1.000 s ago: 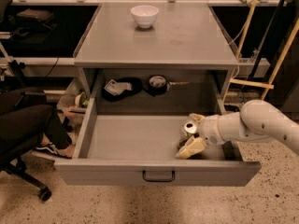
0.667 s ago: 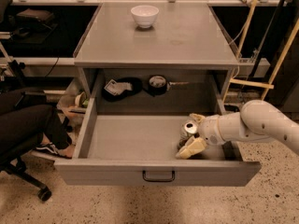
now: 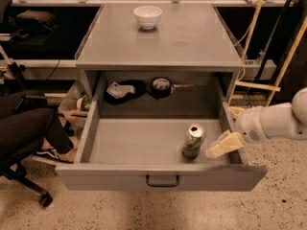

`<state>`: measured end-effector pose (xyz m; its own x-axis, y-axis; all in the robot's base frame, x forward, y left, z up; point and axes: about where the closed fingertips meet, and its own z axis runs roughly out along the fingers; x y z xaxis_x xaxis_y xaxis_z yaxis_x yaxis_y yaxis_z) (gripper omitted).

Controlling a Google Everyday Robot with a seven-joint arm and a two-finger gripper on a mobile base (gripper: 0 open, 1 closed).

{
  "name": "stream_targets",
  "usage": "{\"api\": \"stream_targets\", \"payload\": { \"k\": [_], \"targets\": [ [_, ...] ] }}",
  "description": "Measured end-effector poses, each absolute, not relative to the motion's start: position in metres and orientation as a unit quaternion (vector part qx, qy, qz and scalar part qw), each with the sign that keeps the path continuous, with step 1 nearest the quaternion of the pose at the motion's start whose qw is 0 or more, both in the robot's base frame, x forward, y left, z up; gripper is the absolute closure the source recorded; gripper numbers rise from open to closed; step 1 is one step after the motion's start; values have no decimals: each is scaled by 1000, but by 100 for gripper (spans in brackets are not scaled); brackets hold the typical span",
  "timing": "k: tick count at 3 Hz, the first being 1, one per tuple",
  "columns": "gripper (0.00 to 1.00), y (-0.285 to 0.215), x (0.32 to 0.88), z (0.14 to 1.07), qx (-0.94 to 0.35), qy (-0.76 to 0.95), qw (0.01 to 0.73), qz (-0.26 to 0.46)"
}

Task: Place 7up can into top drawer

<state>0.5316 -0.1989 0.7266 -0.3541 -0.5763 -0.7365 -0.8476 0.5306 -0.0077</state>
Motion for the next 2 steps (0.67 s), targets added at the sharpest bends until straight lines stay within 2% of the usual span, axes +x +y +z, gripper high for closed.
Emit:
{"api": "stream_targets", "payload": {
  "k": [1,2],
  "targets": [
    [0,-268,488,807,-394,844,336,136],
    [0,-320,418,887,-351,876,316,95]
  ]
}}
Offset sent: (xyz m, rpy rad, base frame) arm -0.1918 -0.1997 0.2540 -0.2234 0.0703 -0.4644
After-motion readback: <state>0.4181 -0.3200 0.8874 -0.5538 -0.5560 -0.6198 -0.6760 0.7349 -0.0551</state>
